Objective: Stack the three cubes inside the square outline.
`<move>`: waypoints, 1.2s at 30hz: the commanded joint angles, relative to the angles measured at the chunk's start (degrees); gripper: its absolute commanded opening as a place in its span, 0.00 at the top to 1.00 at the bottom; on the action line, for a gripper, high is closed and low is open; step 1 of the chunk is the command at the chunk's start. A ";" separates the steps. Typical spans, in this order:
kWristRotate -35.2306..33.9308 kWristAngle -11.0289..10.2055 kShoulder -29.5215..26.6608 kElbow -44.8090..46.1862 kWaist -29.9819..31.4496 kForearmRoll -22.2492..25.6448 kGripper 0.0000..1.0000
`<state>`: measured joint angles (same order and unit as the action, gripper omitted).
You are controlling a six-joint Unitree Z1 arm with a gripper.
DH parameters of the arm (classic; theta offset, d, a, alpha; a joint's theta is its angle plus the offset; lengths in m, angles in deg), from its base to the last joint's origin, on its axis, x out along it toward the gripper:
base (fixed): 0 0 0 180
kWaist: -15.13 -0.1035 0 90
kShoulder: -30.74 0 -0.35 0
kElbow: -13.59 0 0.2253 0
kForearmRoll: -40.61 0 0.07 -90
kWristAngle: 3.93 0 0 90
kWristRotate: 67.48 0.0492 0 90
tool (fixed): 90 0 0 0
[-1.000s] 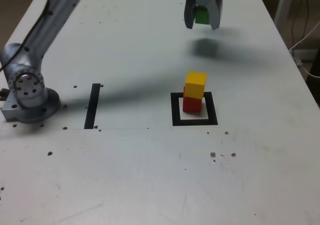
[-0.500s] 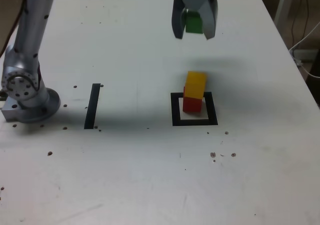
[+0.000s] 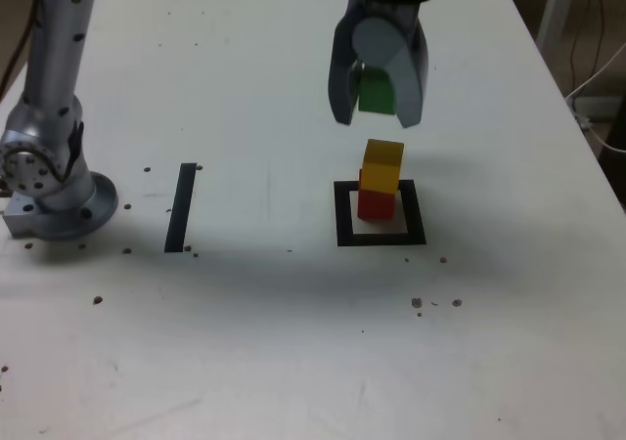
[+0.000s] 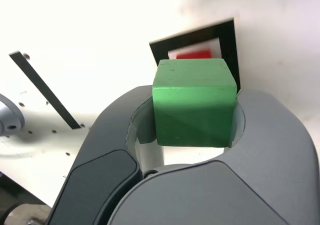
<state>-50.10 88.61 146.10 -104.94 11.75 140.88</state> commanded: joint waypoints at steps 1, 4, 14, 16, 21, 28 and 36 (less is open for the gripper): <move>-0.73 0.36 -0.92 0.90 0.82 -0.76 0.72; -1.33 0.74 -1.31 1.96 1.69 -1.47 0.72; -2.57 1.80 -1.61 5.03 4.29 -4.41 0.72; -2.69 1.98 -1.57 5.45 4.63 -4.98 0.72; -2.79 2.34 -1.45 6.41 5.08 -6.23 0.72; -2.79 2.38 -1.23 7.05 5.14 -7.24 0.72; -2.72 2.56 -1.21 8.12 5.14 -8.69 0.53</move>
<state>-52.80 90.98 144.88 -97.10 16.84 132.62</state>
